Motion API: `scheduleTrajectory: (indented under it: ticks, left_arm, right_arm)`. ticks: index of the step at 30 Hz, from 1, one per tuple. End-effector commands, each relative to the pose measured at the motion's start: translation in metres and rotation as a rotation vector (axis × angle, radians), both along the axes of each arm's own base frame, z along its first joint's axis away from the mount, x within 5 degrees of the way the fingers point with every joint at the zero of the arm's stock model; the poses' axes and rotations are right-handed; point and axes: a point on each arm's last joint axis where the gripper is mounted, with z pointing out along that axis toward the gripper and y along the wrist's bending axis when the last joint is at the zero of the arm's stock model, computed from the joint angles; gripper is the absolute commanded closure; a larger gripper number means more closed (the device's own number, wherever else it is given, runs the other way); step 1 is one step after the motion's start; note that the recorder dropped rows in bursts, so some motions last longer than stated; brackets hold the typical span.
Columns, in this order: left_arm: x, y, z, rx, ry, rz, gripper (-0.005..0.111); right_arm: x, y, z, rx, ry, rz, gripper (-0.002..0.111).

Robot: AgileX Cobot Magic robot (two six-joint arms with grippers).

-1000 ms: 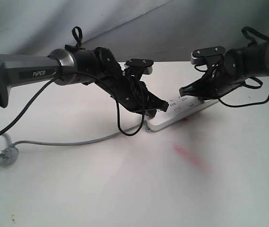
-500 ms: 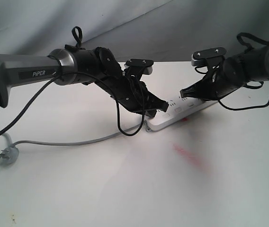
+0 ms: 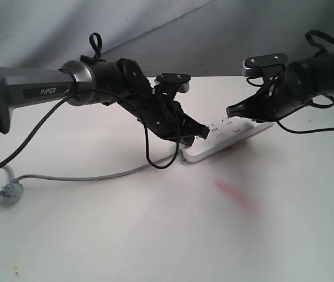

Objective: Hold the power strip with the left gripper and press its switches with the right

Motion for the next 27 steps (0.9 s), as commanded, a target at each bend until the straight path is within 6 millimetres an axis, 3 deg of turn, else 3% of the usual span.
scheduleTrajectory:
  ticks: [1, 7, 27]
  left_arm:
    - [-0.002, -0.002, -0.003, 0.0, 0.016, 0.001, 0.107]
    - [-0.002, -0.002, -0.003, 0.0, 0.016, 0.001, 0.107]
    - [-0.002, -0.002, -0.003, 0.0, 0.016, 0.001, 0.107]
  right_arm:
    - [-0.009, 0.019, 0.003, -0.006, -0.004, 0.063, 0.108]
    - [-0.016, 0.035, 0.002, -0.012, -0.005, 0.111, 0.108]
    - [-0.015, 0.029, 0.0, -0.06, 0.009, 0.126, 0.108]
